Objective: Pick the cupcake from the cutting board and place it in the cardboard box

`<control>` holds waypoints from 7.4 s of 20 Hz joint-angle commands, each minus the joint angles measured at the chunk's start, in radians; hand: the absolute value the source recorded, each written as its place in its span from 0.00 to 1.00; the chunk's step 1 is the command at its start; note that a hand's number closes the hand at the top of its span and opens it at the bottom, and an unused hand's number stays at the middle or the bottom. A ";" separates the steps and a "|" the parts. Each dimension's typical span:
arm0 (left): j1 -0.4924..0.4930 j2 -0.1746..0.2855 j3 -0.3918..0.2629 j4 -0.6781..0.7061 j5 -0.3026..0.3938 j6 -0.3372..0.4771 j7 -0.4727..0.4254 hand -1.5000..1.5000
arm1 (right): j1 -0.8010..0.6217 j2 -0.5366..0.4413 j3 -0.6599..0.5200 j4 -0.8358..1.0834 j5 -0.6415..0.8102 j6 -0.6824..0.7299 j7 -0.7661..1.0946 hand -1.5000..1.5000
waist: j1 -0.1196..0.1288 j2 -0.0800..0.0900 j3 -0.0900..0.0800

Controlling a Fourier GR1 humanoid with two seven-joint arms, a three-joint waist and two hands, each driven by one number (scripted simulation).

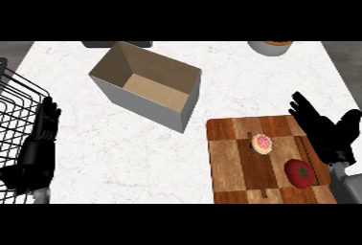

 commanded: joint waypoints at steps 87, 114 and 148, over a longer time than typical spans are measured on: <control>-0.029 -0.148 0.139 0.113 -0.274 -0.290 0.152 0.50 | 0.017 0.183 -0.005 -0.104 1.201 0.629 0.039 0.00 | 0.008 0.002 -0.001; -0.067 -0.183 0.133 0.121 -0.290 -0.298 0.145 0.50 | -0.755 0.147 -0.150 0.842 1.473 0.038 -0.477 1.00 | 0.035 0.010 -0.001; -0.112 -0.167 0.140 0.121 -0.302 -0.342 0.187 0.50 | -1.116 0.518 -0.094 0.786 1.048 0.209 -0.269 1.00 | 0.059 0.014 -0.003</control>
